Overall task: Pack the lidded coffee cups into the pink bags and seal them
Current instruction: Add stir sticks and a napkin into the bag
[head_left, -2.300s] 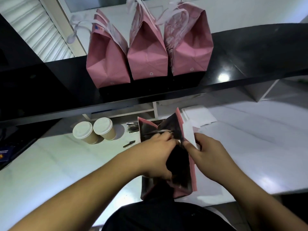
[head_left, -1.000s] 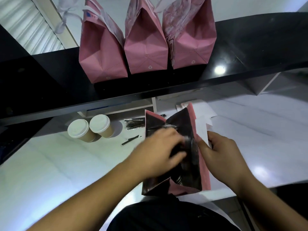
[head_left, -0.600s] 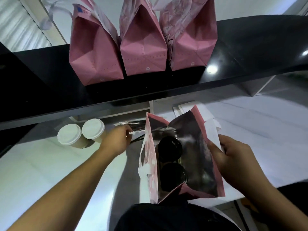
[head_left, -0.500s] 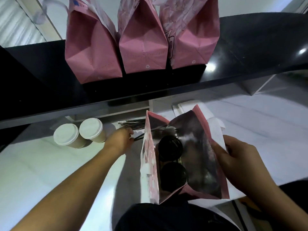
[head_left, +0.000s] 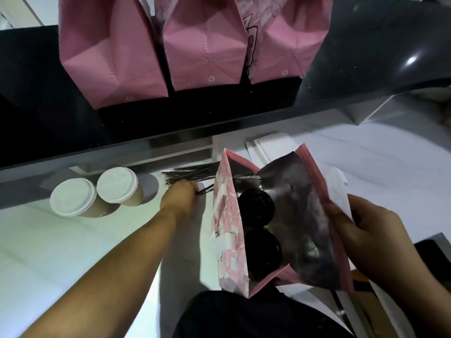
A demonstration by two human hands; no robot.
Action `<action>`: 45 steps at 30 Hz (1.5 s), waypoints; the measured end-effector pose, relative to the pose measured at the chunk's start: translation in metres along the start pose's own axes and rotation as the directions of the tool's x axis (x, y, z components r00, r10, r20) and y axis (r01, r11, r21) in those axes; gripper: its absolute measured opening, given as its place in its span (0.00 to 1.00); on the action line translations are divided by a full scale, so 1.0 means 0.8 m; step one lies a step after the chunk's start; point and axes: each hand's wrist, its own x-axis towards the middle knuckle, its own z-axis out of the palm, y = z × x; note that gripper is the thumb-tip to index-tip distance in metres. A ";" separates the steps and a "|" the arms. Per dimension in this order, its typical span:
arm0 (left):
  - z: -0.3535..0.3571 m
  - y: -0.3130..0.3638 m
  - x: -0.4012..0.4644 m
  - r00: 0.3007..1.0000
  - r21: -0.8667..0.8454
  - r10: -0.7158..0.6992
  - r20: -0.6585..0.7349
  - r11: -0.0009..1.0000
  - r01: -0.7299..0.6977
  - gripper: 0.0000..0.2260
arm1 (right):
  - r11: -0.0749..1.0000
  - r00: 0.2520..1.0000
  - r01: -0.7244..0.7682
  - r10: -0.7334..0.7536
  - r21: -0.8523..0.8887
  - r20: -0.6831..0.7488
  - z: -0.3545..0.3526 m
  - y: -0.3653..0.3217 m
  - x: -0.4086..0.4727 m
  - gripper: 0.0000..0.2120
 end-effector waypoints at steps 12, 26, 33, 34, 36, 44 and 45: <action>0.000 -0.013 -0.034 0.994 0.002 0.060 0.095 0.998 -0.060 0.07 | 0.999 1.000 0.018 -0.018 -0.030 0.007 0.008 0.006 -0.009 0.33; -0.189 0.034 -0.153 0.993 -0.423 0.011 -0.115 0.904 -0.059 0.05 | 0.993 0.990 0.103 -0.108 0.052 0.090 0.009 0.000 -0.007 0.34; -0.250 0.132 -0.213 0.963 -0.288 0.228 0.142 0.940 -0.180 0.01 | 0.986 0.985 0.142 -0.149 0.087 0.086 0.011 0.004 -0.001 0.34; -0.249 0.145 -0.213 0.951 -0.244 0.233 0.204 0.953 -0.181 0.02 | 0.989 0.986 0.126 -0.134 0.081 0.096 0.011 0.005 0.000 0.32; -0.239 0.171 -0.206 0.935 -0.109 0.220 0.277 0.974 -0.197 0.06 | 0.989 0.986 0.123 -0.131 0.080 0.106 0.010 0.006 0.001 0.26; -0.162 0.260 -0.128 0.952 0.069 0.119 0.281 0.987 -0.144 0.11 | 0.983 0.982 0.139 -0.152 0.118 0.115 0.004 0.004 0.002 0.25; -0.151 0.268 -0.122 0.955 0.097 0.098 0.279 0.987 -0.129 0.12 | 0.983 0.982 0.141 -0.154 0.120 0.111 0.003 0.004 0.002 0.25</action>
